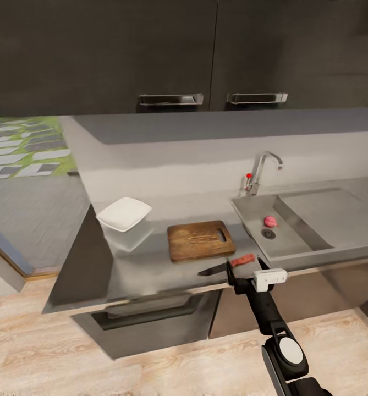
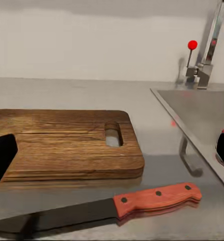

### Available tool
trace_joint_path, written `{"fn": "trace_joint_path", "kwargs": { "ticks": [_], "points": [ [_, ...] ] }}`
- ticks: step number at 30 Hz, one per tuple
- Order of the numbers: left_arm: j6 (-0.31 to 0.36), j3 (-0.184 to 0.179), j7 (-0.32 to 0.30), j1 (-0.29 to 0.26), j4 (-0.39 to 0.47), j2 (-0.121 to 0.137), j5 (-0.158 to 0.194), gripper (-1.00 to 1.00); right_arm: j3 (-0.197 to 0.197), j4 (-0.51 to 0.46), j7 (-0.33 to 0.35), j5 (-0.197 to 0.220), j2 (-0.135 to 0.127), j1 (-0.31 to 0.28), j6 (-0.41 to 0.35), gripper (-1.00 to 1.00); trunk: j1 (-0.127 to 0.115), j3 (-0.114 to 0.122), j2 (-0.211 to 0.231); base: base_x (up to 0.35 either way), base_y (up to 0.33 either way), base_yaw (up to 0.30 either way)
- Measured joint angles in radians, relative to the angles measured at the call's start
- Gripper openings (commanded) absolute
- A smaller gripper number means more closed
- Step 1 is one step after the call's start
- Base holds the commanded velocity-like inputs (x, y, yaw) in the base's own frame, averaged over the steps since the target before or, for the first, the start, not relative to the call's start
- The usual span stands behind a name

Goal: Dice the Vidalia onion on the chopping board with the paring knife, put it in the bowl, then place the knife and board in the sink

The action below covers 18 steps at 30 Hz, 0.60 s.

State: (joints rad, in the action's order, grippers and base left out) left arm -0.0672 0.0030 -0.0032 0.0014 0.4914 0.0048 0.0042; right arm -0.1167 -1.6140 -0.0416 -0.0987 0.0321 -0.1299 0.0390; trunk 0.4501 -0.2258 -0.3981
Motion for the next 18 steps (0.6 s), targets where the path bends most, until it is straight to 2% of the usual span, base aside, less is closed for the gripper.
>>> {"fn": "trace_joint_path", "kwargs": {
  "ticks": [8,13,18],
  "points": [
    [-0.003,0.000,0.003,0.000,0.001,0.000,0.000,1.00,0.000,0.001,0.000,0.001,0.000,0.002,-0.001,1.00,0.000,0.000,0.000,-0.345,0.000,0.000],
    [-0.003,0.001,0.003,0.000,0.001,0.001,0.000,1.00,0.001,0.004,0.000,0.001,0.000,0.051,0.002,1.00,0.000,0.000,0.000,-0.276,-0.038,0.000],
    [-0.002,0.001,0.004,0.000,0.001,0.003,0.000,1.00,0.001,0.011,0.001,0.001,-0.001,0.108,0.003,1.00,-0.001,0.000,0.000,-0.090,-0.115,0.000]
  ]
}}
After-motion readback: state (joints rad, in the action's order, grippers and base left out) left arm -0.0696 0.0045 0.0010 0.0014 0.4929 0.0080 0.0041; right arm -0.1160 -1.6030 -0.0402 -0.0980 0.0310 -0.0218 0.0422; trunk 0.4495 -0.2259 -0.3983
